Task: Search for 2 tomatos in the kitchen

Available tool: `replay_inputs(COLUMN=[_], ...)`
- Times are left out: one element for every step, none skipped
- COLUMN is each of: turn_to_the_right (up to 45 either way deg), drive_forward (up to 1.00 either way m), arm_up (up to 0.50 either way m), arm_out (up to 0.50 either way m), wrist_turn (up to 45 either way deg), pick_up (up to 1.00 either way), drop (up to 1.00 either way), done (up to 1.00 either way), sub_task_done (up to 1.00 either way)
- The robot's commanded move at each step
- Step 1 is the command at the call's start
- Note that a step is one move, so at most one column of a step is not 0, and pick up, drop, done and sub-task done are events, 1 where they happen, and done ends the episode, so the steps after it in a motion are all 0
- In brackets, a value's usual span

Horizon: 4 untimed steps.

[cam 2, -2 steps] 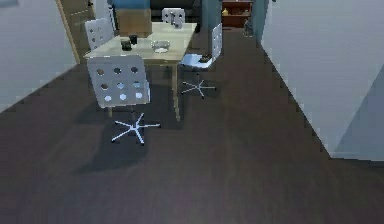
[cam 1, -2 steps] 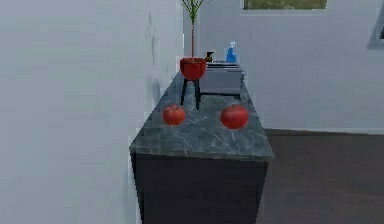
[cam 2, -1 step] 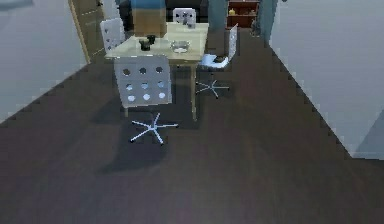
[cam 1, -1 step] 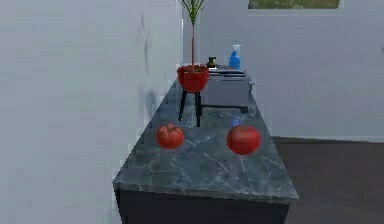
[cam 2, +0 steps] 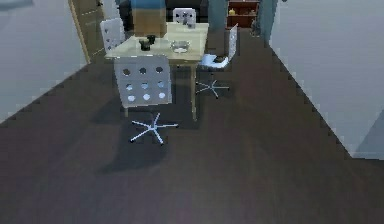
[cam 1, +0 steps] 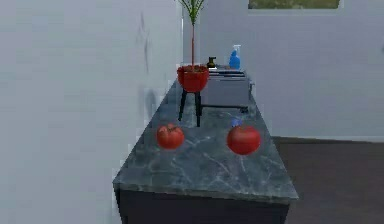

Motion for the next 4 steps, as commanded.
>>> replay_inputs(turn_to_the_right=[45.0, 45.0, 12.0, 0.0], drive_forward=[0.00, 0.00, 0.00, 0.25], arm_up=[0.00, 0.00, 0.00, 0.00], arm_out=[0.00, 0.00, 0.00, 0.00], wrist_turn=[0.0, 0.0, 0.0, 0.0], pick_up=[0.00, 0.00, 0.00, 0.00], drop=[0.00, 0.00, 0.00, 0.00], done=[0.00, 0.00, 0.00, 0.00], sub_task_done=[0.00, 0.00, 0.00, 0.00])
